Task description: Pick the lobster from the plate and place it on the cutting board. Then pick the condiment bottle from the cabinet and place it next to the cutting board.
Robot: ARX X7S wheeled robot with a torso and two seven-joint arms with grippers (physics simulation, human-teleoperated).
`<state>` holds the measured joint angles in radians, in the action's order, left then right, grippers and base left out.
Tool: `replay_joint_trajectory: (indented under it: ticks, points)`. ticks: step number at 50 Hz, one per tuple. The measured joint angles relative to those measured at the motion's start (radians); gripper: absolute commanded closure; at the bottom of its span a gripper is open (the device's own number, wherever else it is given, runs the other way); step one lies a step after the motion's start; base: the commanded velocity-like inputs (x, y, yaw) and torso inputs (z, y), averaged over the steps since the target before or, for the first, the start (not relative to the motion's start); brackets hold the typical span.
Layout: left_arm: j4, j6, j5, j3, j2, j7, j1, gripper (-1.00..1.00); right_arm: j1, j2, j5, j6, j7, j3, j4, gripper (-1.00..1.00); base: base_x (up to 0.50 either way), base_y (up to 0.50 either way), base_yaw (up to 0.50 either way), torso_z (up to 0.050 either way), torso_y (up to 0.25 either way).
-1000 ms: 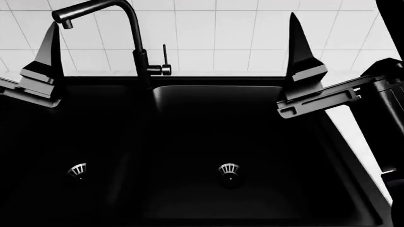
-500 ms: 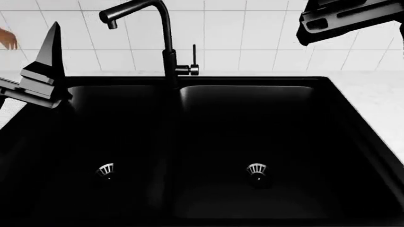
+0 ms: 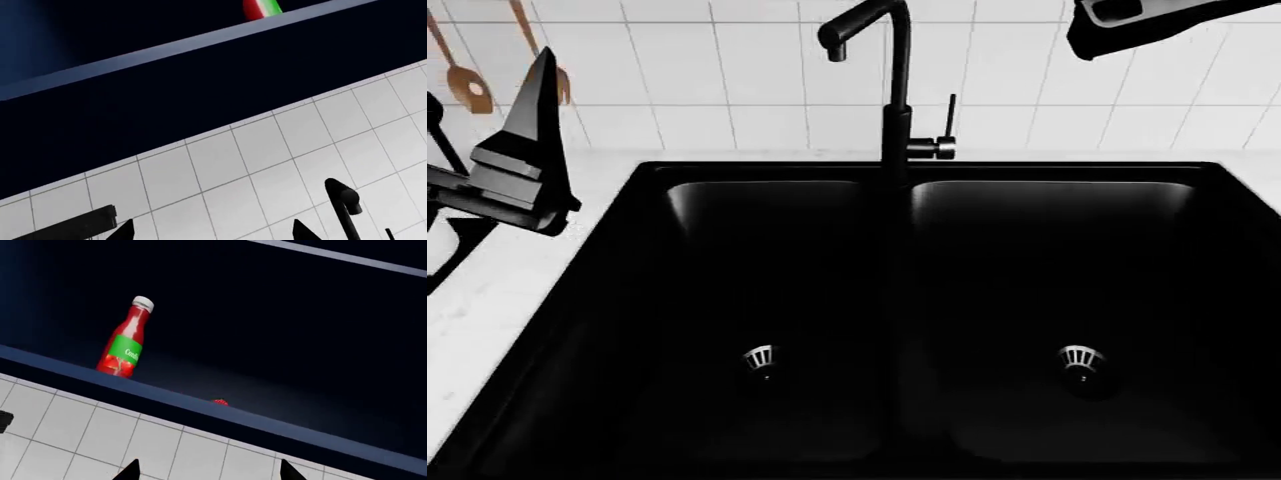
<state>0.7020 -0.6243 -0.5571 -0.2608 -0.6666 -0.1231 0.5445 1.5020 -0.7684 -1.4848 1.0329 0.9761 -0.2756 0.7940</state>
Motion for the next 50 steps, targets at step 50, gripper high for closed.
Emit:
replay_joint_trajectory:
  ticks: [50]
  points:
    - [-0.002, 0.000, -0.013, 0.002, -0.007, 0.009, -0.001, -1.00, 0.023, 0.050, 0.112, -0.059, -0.032, -0.016, -0.112, -1.00, 0.00, 0.34, 0.00, 0.000, 0.000]
